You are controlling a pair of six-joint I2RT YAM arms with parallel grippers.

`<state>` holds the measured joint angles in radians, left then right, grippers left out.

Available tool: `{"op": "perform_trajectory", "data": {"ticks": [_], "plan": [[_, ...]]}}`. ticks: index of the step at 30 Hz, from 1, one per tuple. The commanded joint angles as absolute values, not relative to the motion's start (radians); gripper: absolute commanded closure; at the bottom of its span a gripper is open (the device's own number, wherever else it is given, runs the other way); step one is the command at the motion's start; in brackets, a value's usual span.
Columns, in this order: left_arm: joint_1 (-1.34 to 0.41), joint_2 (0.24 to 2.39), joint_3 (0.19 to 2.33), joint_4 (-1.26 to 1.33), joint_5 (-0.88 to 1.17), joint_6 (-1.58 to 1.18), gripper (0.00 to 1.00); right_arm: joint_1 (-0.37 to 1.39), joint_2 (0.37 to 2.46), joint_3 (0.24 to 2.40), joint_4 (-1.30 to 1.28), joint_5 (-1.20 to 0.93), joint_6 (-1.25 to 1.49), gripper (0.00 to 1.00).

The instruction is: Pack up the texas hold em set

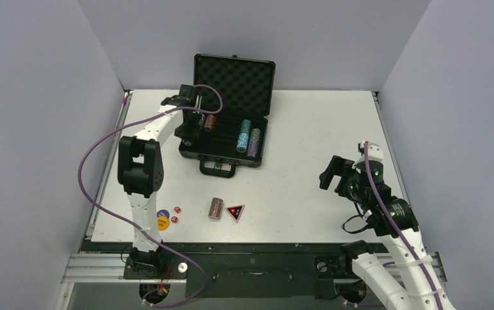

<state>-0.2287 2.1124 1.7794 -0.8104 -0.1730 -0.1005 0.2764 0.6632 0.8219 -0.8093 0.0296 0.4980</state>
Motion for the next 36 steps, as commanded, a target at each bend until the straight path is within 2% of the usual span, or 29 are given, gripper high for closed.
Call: {"op": "perform_trajectory", "data": {"ticks": [1, 11, 36], "plan": [[-0.222, 2.085, 1.78, -0.733, -0.193, -0.036, 1.0, 0.281, 0.65, 0.831, -0.816, 0.064, 0.477, 0.0], [-0.231, 2.089, 1.744, -0.708, -0.146, 0.019, 1.0, 0.28, 0.654, 0.817, -0.802, 0.063, 0.467, 0.0], [-0.257, 2.157, 1.799, -0.695, -0.233, 0.044, 1.0, 0.282, 0.646, 0.806, -0.796, 0.061, 0.459, 0.0]]}}
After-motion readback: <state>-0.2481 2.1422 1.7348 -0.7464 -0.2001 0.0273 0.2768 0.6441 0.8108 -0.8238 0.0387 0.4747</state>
